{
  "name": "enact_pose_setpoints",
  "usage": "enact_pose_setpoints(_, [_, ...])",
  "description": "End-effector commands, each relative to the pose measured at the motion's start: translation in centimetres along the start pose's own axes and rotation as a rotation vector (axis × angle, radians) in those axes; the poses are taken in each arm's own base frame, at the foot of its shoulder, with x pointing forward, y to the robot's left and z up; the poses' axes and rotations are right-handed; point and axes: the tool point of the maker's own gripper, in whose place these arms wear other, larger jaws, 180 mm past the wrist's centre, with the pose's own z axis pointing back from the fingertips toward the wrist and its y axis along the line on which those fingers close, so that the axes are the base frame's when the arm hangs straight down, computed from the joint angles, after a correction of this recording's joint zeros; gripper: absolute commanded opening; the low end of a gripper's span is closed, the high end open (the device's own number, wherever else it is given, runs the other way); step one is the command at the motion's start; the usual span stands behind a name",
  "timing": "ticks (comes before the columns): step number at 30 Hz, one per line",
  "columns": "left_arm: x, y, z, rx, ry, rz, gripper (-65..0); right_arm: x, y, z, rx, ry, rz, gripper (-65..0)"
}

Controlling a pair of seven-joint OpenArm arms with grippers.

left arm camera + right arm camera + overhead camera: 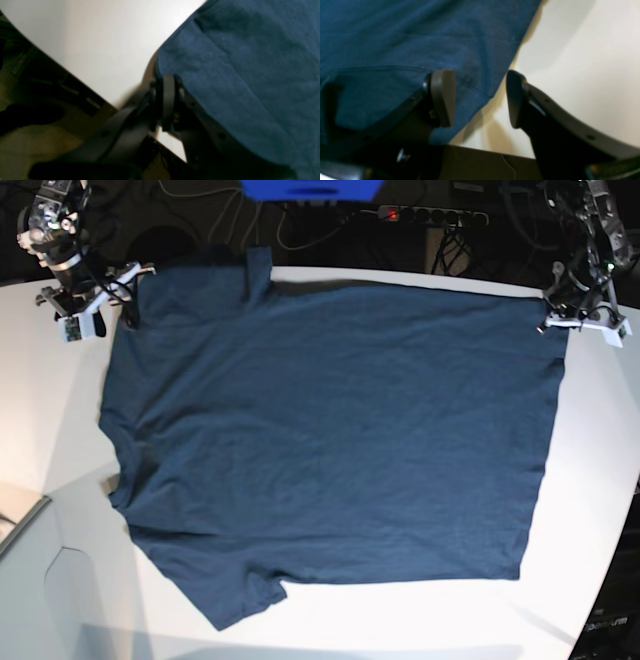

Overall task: Layout the t-shirt on the table in an organized manner, then fold the t-shirt properly
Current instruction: 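Pull the collar edge taut between both grippers and lift slightly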

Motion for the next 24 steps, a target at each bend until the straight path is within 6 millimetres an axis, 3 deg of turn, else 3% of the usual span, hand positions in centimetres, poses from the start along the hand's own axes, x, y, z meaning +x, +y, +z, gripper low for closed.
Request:
enact_pose_setpoints(1, [-1.8,0.3,0.1,0.005,0.076,0.000,-65.0,1.0,-0.2,0.3,0.000,-0.038,0.003,-32.3])
enact_pose_setpoints(6, [-1.6,0.3,0.1,0.005,0.072,-0.003,-65.0,0.7,-0.2,0.2,0.001,-0.029,-0.001,-30.2])
enact_pose_setpoints(14, [-1.3,0.3,0.2,0.003,0.065,-0.007,-65.0,-1.9,0.0,0.3,0.006,0.117,0.000,-25.9])
enact_pose_setpoints(24, [-1.1,0.2,0.2,0.002,0.060,-0.008,-65.0,-3.9,2.1,0.6,0.031,0.149,-0.059,-26.1])
